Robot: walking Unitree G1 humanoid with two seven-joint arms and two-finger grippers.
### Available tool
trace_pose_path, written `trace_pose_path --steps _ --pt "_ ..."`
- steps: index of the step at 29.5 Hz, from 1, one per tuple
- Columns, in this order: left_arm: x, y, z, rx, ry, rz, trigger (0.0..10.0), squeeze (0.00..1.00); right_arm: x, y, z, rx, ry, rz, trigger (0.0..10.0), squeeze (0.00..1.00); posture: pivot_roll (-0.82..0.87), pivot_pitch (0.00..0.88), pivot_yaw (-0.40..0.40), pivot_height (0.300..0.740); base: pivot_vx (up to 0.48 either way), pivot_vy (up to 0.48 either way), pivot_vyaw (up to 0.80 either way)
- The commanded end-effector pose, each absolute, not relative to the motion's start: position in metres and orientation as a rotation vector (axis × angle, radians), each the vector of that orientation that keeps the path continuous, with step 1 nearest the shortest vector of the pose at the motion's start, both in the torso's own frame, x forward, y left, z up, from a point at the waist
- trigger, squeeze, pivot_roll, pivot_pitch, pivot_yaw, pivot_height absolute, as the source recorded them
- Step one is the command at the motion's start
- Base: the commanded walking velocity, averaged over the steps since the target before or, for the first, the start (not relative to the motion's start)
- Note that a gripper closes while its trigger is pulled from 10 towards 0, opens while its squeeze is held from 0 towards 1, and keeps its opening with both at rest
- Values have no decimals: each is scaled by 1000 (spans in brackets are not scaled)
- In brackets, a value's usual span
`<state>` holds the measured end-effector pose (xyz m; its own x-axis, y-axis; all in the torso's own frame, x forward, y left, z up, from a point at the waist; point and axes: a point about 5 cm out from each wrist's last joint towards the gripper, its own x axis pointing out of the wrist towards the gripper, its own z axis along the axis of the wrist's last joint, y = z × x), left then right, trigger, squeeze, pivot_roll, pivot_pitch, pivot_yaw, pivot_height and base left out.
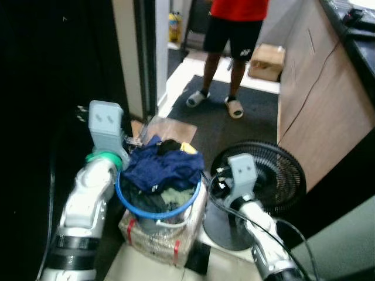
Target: Clothes washing
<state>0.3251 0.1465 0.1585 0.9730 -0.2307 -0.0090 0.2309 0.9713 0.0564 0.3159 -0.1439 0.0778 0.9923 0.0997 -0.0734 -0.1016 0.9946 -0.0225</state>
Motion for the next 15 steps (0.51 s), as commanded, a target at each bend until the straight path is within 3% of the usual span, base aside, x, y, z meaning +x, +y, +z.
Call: trace_pose_path --steps 1,6,8,10,11,15 --pt "310 141 113 94 130 -290 10000 0 301 -175 50 -43 170 -61 10000 0 97 0 26 740 0 0 0" --pt "300 141 89 117 192 -294 10000 0 291 -187 38 -89 212 -87 10000 0 82 0 31 740 0 0 0" --pt "282 142 53 176 291 -306 10000 0 263 -197 8 -164 338 -27 10000 0 45 0 41 740 0 0 0" --pt "282 142 53 176 291 -306 10000 0 263 -197 8 -164 338 -27 10000 0 45 0 41 740 0 0 0" --pt "275 142 40 191 332 -323 10000 0 248 -195 -8 -188 404 25 10000 0 32 0 45 740 0 0 0" --pt "270 139 30 195 363 -336 10000 0 232 -188 -22 -184 441 59 10000 0 14 0 48 740 0 0 0"
